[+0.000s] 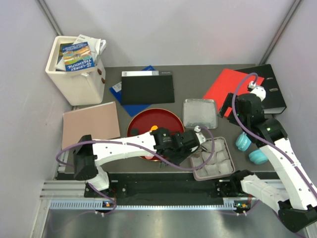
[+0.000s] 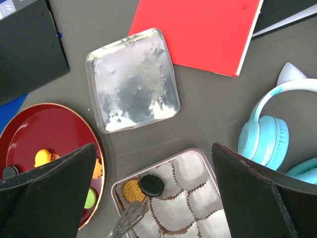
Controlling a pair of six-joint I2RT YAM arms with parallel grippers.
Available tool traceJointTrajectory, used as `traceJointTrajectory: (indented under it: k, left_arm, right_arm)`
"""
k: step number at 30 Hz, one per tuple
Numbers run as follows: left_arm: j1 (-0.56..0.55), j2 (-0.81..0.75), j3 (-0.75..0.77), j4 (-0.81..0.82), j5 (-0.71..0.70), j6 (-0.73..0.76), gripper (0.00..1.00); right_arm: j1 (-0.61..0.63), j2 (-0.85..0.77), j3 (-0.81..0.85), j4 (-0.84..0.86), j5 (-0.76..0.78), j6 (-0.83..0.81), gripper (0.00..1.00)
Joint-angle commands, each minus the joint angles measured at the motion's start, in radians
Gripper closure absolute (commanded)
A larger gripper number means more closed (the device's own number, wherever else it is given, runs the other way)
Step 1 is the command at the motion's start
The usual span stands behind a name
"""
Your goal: Pack the cookies
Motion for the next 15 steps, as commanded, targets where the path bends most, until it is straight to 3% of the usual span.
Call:
traceJointTrajectory:
  k: [1, 15]
  left_arm:
    - [-0.004, 0.006, 0.050, 0.070, -0.012, 0.026, 0.88]
    - [-0.001, 0.085, 0.089, 0.086, -0.119, 0.053, 0.88]
  right_arm:
    - [0.007, -0.018, 0.002, 0.036, -0.005, 0.006, 0.01]
    - [0.007, -0.021, -0.013, 0.038, -0.011, 0.009, 0.01]
